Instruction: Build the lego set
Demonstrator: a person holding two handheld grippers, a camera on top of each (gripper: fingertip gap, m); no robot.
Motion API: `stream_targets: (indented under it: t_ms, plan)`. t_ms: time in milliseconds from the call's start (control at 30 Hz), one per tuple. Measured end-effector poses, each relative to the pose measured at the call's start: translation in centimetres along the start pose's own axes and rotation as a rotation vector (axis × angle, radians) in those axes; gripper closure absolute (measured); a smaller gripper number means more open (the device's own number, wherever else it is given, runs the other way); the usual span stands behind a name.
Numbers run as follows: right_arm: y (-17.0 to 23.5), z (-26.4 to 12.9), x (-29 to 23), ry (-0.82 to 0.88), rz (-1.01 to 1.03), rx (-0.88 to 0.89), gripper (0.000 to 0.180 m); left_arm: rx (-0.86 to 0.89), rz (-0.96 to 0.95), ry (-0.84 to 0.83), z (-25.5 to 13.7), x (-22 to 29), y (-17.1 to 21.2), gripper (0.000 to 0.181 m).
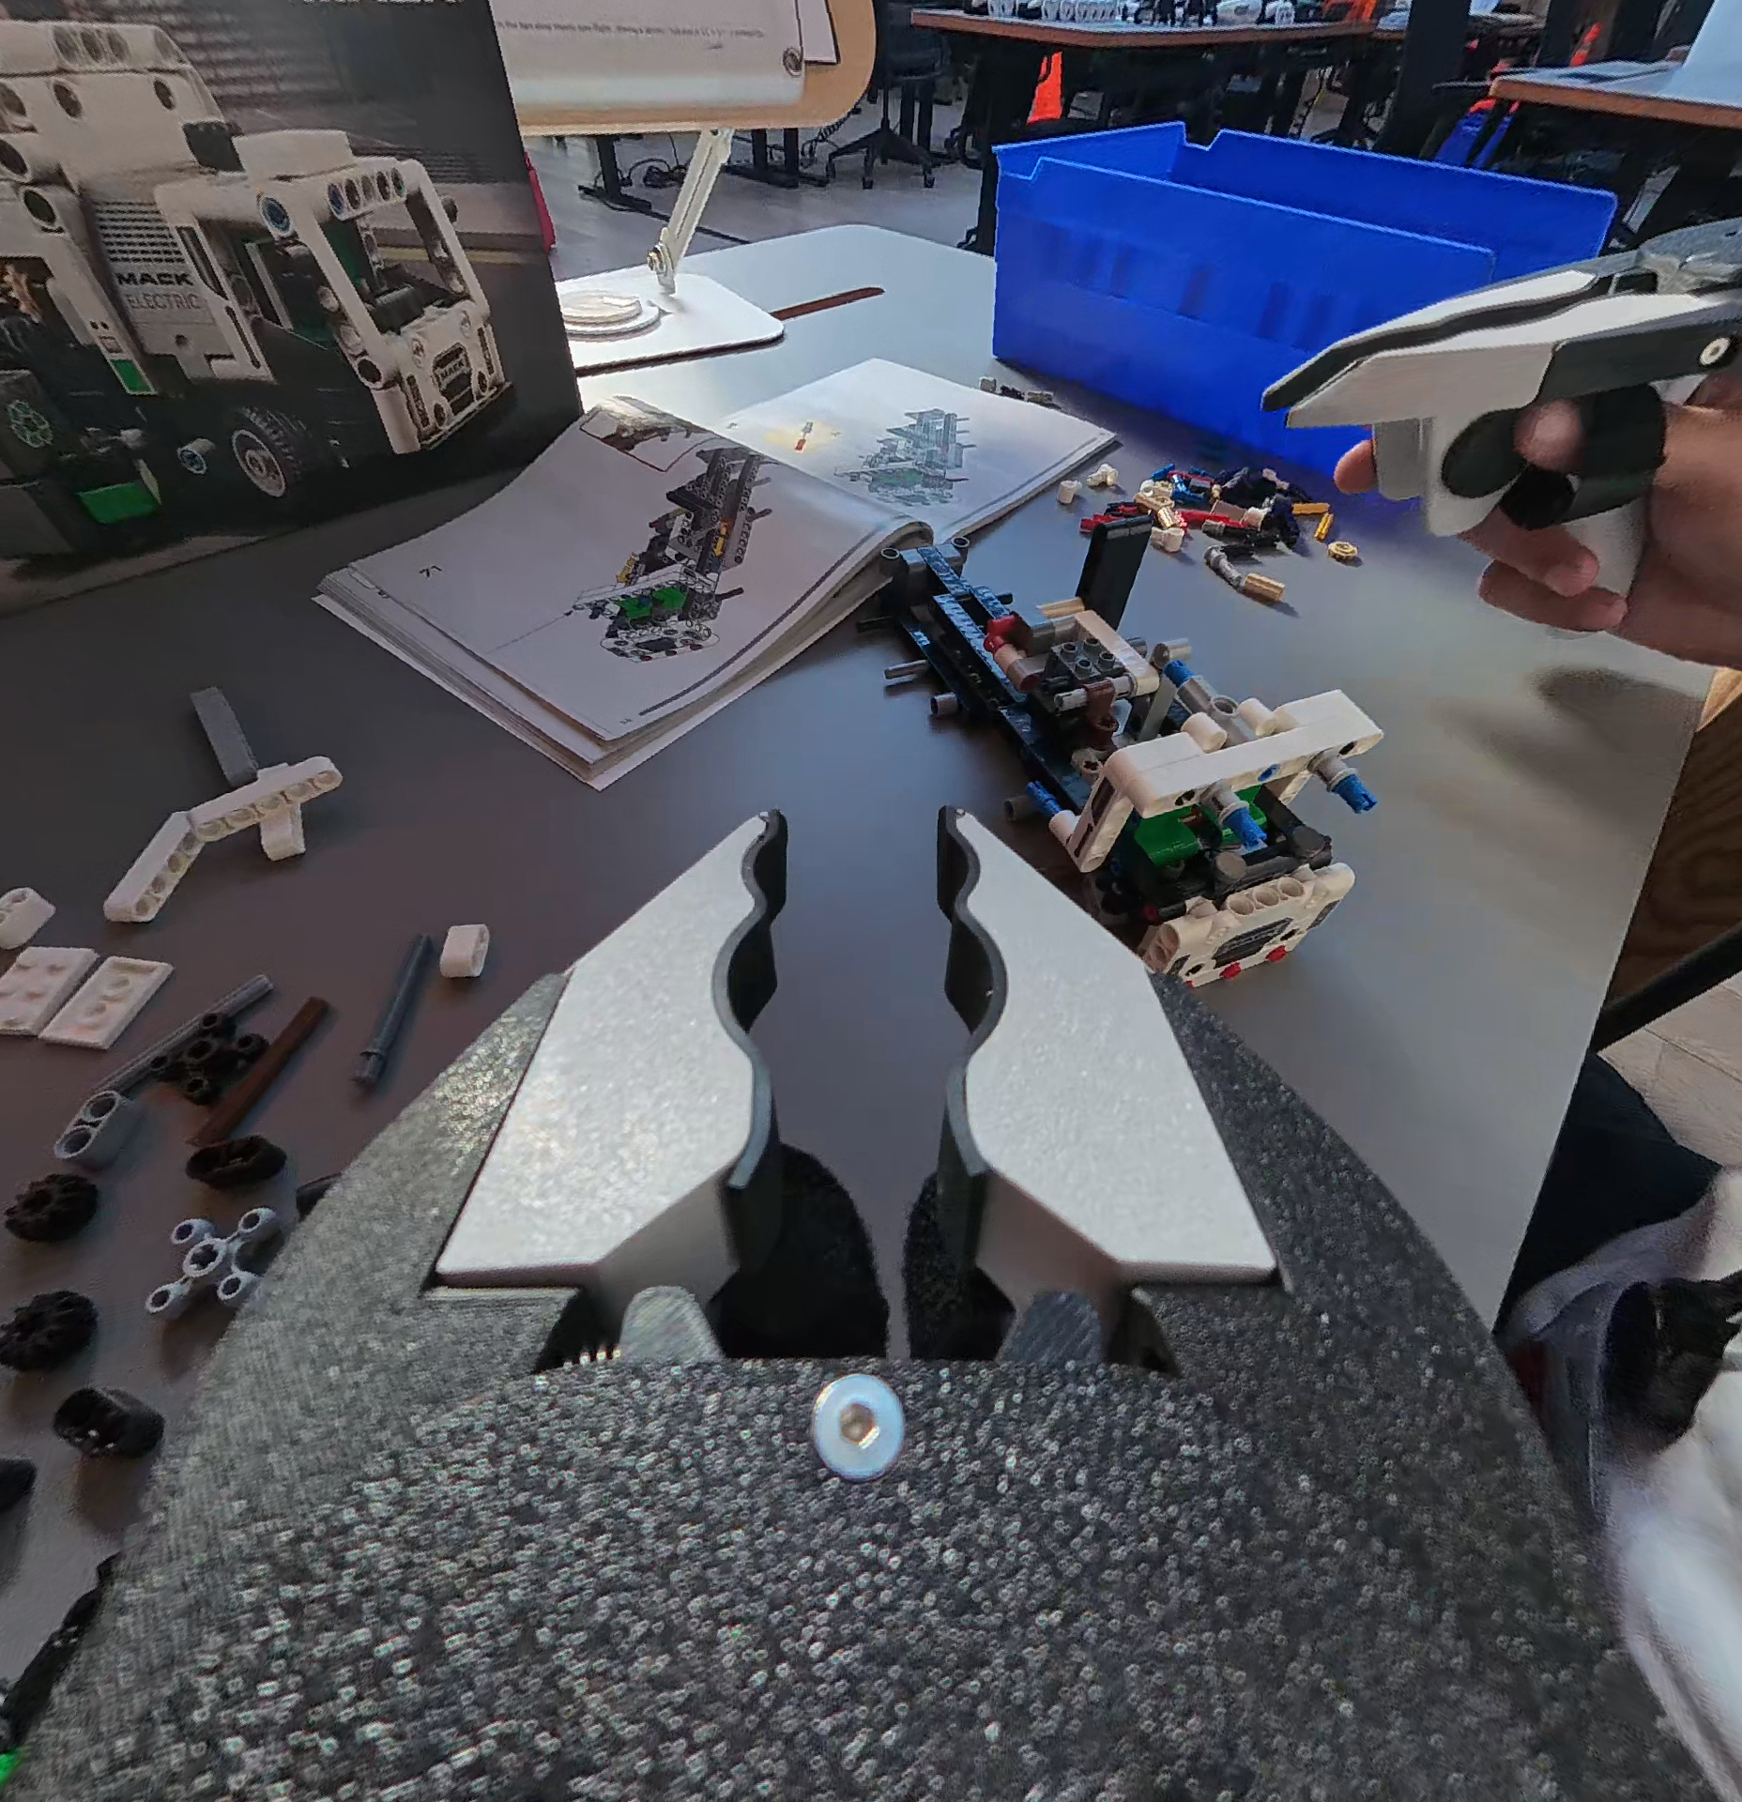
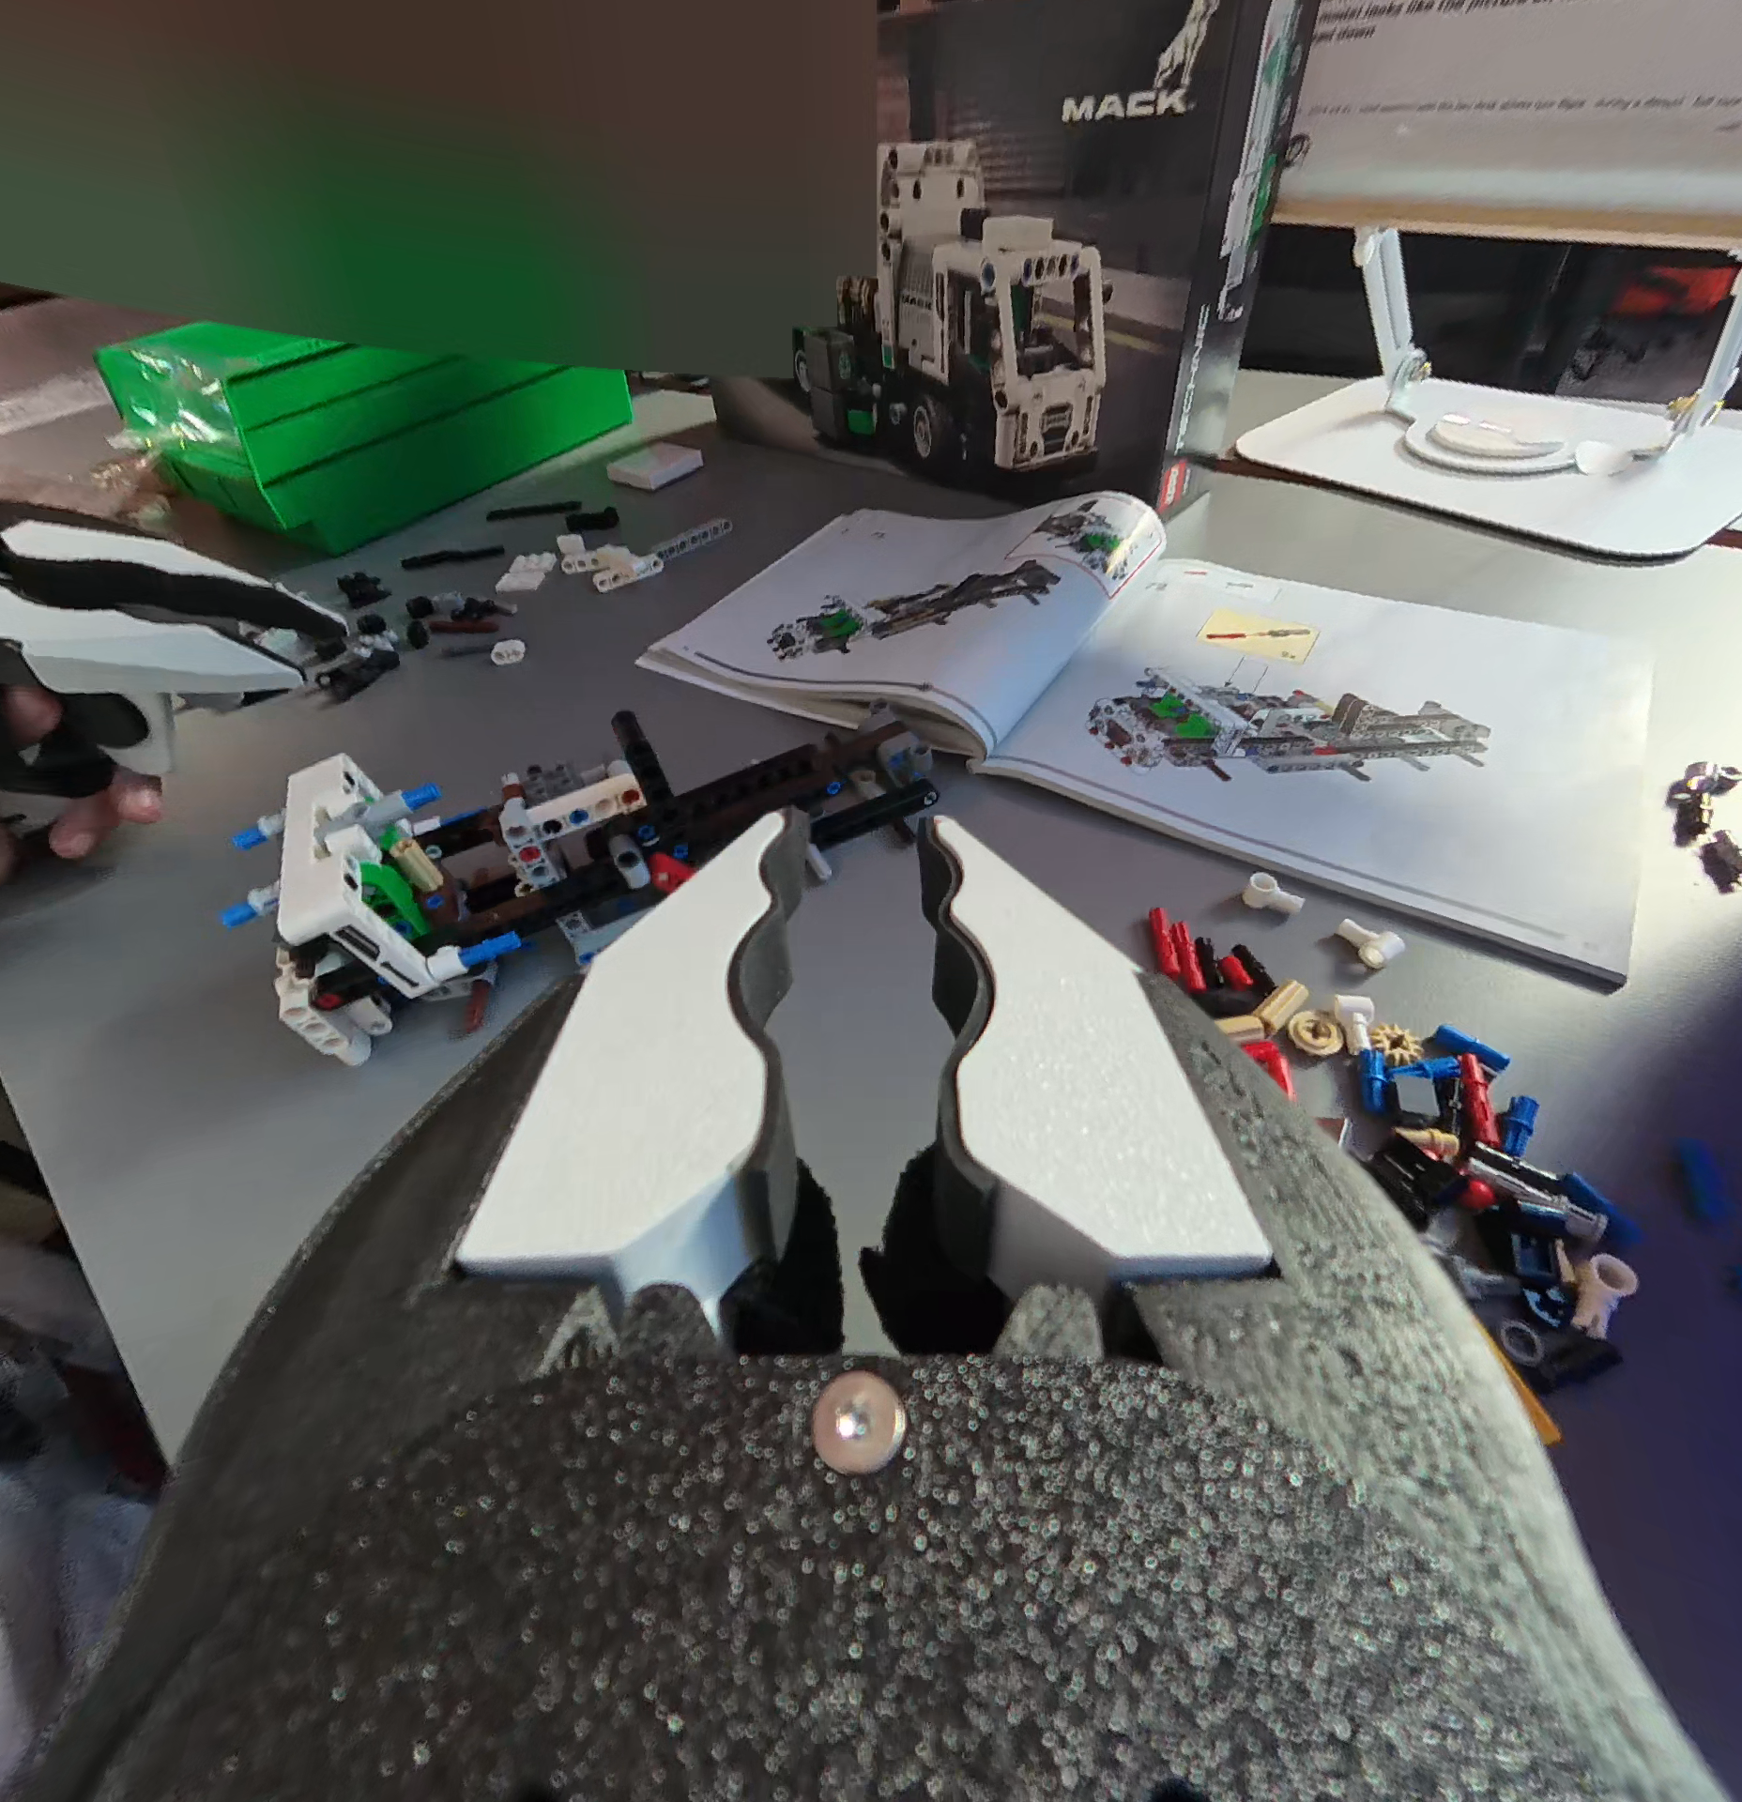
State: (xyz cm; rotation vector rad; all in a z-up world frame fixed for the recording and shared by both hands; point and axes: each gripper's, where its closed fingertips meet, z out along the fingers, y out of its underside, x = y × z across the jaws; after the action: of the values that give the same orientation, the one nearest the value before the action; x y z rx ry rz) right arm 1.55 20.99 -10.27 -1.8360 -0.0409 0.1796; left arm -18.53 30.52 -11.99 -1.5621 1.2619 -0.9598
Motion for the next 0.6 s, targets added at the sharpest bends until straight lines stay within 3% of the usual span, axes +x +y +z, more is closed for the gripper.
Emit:
stream_targets:
  t_ms: [400,600]
  plan:
    - [-1.7,-0.5,1.3,0.038,-0.017,0.182,0.161,-0.061,0.037,0.001,0.7,0.4,0.8,0.152]
    - [-1.5,-0.3,1.3,0.007,-0.006,0.177,0.161,-0.072,0.022,0.004,0.8,0.3,0.9,0.152]
